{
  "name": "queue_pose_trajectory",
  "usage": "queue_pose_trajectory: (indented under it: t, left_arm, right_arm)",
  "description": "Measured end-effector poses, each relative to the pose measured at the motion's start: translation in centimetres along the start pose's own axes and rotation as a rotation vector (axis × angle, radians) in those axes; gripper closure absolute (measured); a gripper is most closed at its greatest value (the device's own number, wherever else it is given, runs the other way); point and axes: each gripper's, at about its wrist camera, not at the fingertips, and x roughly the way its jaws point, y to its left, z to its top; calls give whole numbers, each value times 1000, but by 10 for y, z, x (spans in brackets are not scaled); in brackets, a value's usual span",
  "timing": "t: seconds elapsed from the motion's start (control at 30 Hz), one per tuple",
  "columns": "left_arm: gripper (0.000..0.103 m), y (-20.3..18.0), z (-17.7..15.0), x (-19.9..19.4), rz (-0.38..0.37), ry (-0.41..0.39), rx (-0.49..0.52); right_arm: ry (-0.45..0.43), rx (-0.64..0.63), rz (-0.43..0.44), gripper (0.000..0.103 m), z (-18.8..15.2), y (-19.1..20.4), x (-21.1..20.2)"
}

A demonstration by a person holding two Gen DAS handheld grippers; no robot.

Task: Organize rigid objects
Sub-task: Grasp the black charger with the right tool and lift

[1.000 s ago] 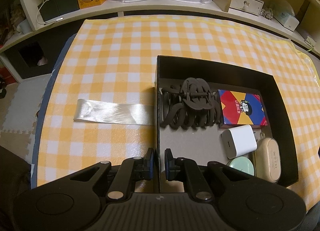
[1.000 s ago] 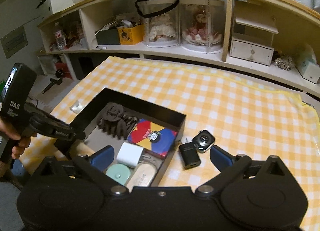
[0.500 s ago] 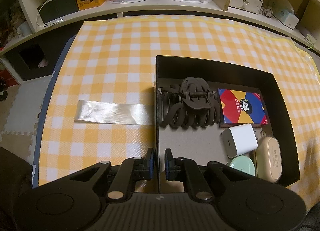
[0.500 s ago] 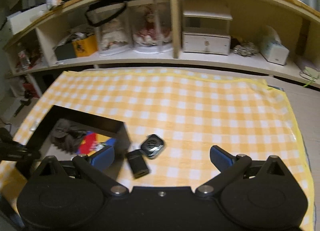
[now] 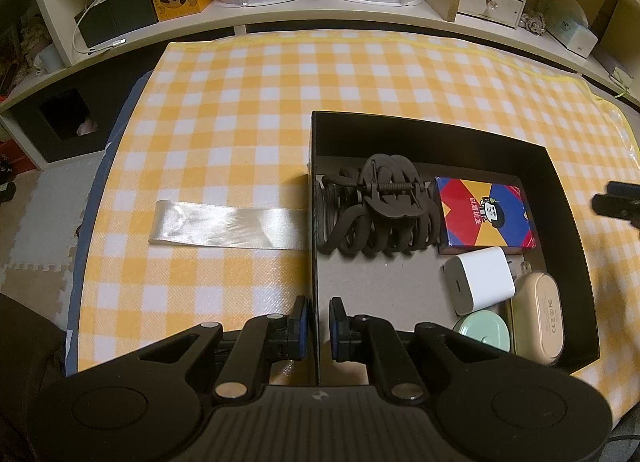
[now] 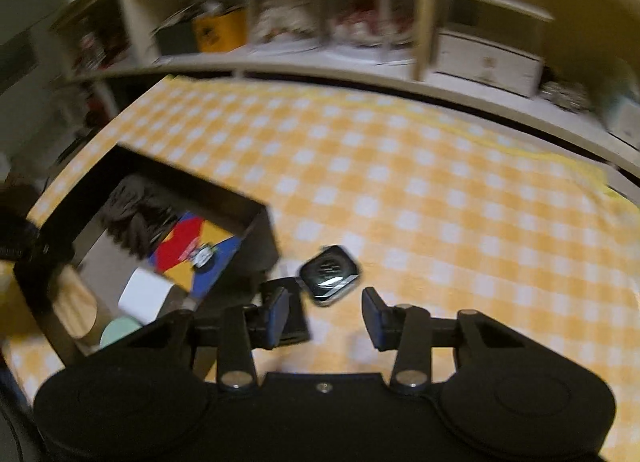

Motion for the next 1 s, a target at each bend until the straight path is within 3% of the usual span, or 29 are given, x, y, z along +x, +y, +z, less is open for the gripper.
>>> queue_pose_trajectory:
  t: [0.2, 0.33, 0.47, 0.77, 0.9, 1.0]
  left_arm:
    - [92, 1, 0, 0, -4, 0, -3]
    - [92, 1, 0, 0, -3, 1, -3]
    - [92, 1, 0, 0, -4, 1, -4]
    - [92, 1, 0, 0, -5, 1, -5]
    - [92, 0, 0, 0, -4, 1, -4]
    - [92, 0, 0, 0, -5, 2, -4]
  right_arm:
    - [92, -64, 53, 71, -1, 14, 27]
    - [100, -77, 88, 74, 1, 15, 35]
    - [103, -98, 90, 74, -1, 17, 33]
    - [240, -57, 83, 75, -20, 16, 10]
    - [226, -74, 84, 74, -20, 24, 3]
    - [216, -88, 80, 64, -14, 29, 9]
